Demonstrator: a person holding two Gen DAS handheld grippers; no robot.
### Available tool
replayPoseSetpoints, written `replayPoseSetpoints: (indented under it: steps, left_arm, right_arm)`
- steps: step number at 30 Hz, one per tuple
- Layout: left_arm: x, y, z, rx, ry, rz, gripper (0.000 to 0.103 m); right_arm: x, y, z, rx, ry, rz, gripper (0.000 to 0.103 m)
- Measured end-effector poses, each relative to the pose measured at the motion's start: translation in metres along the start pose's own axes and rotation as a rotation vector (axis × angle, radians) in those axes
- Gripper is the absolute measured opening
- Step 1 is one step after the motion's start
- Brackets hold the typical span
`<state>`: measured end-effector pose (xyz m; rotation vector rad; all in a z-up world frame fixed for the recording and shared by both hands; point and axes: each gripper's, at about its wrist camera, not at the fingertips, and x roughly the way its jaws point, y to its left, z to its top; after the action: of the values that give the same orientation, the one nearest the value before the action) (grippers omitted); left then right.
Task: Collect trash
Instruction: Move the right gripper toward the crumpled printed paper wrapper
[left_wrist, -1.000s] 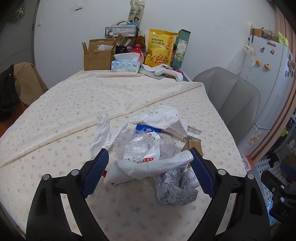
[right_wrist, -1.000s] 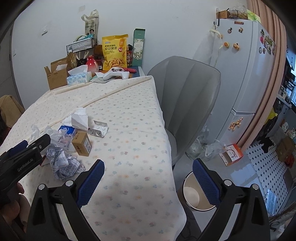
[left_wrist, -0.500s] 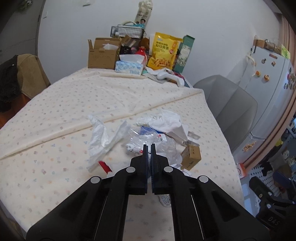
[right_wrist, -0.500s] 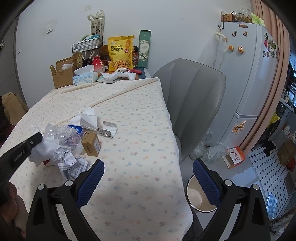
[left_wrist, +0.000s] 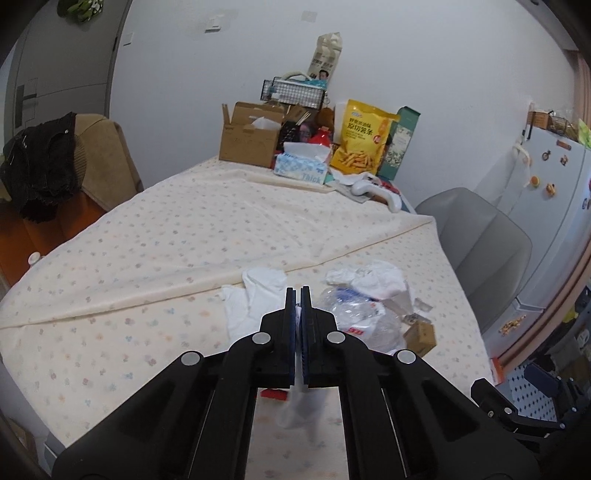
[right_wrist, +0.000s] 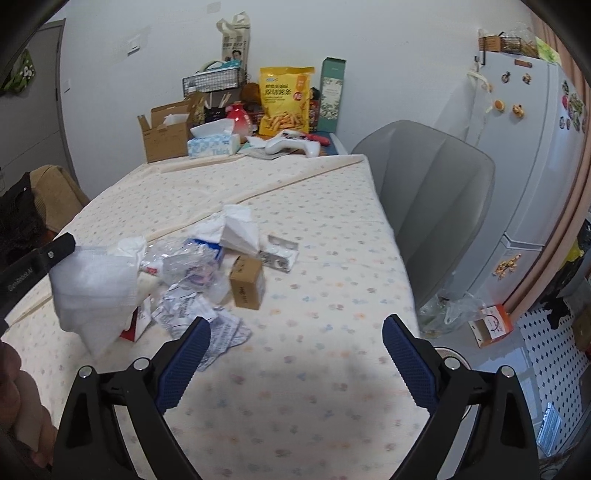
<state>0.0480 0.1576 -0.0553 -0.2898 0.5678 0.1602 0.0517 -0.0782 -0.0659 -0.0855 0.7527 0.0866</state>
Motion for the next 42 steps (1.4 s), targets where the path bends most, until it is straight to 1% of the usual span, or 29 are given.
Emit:
replayPoseSetpoints:
  steps: [7,15,18,22,26,33,39,40,42]
  left_arm:
    - [0.023,0.016,-0.014,-0.019,0.053,0.028,0.003]
    - [0.048,0.021,-0.022,-0.019,0.105,0.036,0.003]
    - [0.053,0.024,-0.023,-0.024,0.114,0.042,0.003]
    - [0.055,0.029,-0.022,-0.039,0.114,0.043,0.003]
    - [0.055,0.031,-0.023,-0.039,0.112,0.049,0.003]
    - [0.054,0.033,-0.024,-0.038,0.11,0.043,0.003]
    - [0.048,0.033,-0.027,-0.027,0.103,0.045,0.003]
    - [0.048,0.034,-0.027,-0.025,0.104,0.047,0.003]
    - [0.047,0.034,-0.028,-0.022,0.108,0.05,0.003]
  right_arm:
    - [0.023,0.023,-0.003,-0.035,0.056,0.051,0.079]
    - [0.041,0.048,-0.002,-0.065,0.106,0.106,0.067]
    - [0.043,0.054,-0.001,-0.073,0.115,0.129,0.067]
    - [0.035,0.063,0.0,-0.092,0.098,0.148,0.067]
    - [0.035,0.068,-0.002,-0.099,0.109,0.164,0.067]
    - [0.025,0.063,0.004,-0.075,0.074,0.159,0.067]
    - [0.031,0.074,0.001,-0.102,0.086,0.161,0.066]
    - [0.035,0.076,0.0,-0.104,0.097,0.162,0.063]
    - [0.042,0.077,-0.002,-0.1,0.117,0.166,0.044]
